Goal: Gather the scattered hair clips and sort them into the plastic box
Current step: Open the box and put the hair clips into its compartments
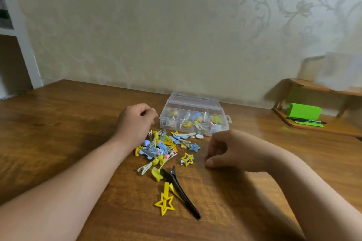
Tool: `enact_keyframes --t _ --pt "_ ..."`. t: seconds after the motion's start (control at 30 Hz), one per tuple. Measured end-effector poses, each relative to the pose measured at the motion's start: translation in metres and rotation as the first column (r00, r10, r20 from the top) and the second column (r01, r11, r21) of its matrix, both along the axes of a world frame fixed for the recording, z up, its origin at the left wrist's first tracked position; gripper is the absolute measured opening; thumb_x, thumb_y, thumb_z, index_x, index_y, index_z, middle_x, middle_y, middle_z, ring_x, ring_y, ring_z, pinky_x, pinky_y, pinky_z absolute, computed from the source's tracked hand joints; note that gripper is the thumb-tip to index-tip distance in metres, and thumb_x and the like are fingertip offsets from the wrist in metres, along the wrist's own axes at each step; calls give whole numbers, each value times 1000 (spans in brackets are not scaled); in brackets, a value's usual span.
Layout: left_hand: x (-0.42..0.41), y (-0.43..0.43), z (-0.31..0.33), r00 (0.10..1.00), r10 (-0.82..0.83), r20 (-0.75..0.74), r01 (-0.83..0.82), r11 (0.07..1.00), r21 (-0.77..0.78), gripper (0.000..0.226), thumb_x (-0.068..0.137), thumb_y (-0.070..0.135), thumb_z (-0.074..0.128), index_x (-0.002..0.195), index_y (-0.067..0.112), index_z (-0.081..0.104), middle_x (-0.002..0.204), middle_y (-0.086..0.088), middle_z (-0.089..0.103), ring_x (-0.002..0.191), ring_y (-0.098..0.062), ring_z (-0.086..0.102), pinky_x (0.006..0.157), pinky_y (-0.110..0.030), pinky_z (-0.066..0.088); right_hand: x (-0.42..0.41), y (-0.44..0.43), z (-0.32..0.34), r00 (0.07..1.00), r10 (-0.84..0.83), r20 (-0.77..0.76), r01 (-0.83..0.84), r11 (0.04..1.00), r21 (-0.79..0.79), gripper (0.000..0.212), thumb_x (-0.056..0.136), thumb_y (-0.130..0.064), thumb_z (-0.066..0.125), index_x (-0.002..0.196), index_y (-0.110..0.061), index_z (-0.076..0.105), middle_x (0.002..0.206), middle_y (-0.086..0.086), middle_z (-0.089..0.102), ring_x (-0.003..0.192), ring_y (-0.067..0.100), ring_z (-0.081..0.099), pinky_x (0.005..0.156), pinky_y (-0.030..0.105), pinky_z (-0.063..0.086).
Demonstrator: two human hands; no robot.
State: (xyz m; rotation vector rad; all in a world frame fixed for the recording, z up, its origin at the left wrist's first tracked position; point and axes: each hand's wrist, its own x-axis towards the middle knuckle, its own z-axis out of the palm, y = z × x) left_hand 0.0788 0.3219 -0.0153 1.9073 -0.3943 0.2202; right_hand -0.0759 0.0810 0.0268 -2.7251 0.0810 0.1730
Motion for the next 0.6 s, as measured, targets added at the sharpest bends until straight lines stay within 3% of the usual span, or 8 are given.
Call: enact_keyframes --t 0.37,0.6 --pt "-4 0 3 1000 -7 0 7 1000 5 29 106 24 58 88 14 78 82 -2 73 92 -34 68 70 -30 46 2 4 -2 995 -45 84 54 992 -115 6 99 -37 70 95 -33 68 91 -13 67 80 3 61 60 16 39" --pt "-6 1 6 1000 -11 -17 11 1000 3 29 105 25 59 86 14 77 81 -1 73 91 -32 69 82 -44 55 3 9 -2 994 -91 65 100 985 -144 5 95 -31 68 91 -29 66 91 -7 67 80 9 61 66 22 47"
